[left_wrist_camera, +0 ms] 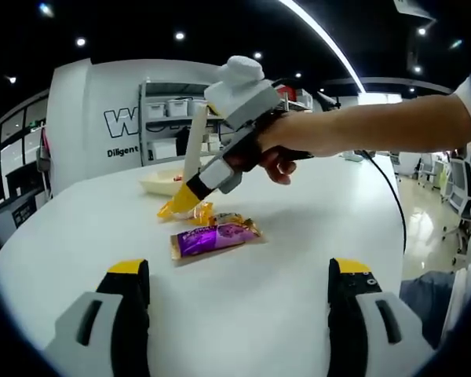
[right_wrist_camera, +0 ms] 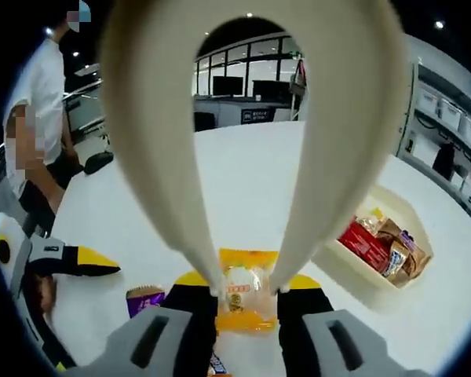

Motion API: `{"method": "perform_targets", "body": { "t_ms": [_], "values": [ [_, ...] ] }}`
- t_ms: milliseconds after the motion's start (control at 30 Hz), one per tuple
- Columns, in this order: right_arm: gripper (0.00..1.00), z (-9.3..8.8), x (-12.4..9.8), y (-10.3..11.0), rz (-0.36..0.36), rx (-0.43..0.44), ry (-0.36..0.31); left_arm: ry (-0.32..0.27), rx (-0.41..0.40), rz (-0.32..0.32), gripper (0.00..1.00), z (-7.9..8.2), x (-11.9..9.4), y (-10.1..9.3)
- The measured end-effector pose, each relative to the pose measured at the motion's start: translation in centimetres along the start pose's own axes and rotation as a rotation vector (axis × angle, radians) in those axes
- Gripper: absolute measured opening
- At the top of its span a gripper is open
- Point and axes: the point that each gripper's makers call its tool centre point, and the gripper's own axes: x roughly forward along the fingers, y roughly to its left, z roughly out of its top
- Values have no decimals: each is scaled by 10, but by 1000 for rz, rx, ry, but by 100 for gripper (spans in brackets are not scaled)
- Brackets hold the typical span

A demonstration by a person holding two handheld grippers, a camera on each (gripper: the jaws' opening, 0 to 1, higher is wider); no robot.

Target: Place the target food into the container with the food tongs after gripping and lifting it, then release it inside without dropping or visibly crushing the food.

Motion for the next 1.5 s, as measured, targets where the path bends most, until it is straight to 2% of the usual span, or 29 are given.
{"method": "perform_targets", "body": {
  "t_ms": [233, 367, 533, 700, 1000, 1500],
  "values": [
    [14, -4, -3, 1, -5, -2, 19, 1, 0, -2, 93, 0, 0, 0],
    [11, -3, -4, -2, -10, 45, 17, 2, -2, -2, 93, -1, 1, 0],
    [10, -3, -15, -1, -12, 84, -4, 3, -4, -3, 93, 0, 0, 0],
    [11, 5, -29, -6, -5, 105, -40, 4, -4, -5, 93, 0, 0, -1],
    [12, 30, -52, -30, -29, 176, -121, 2, -2, -2, 93, -1, 0, -1],
    [13, 34, -49, -62, -46, 250, -144, 2, -3, 0, 93, -1, 0, -1]
  ]
}}
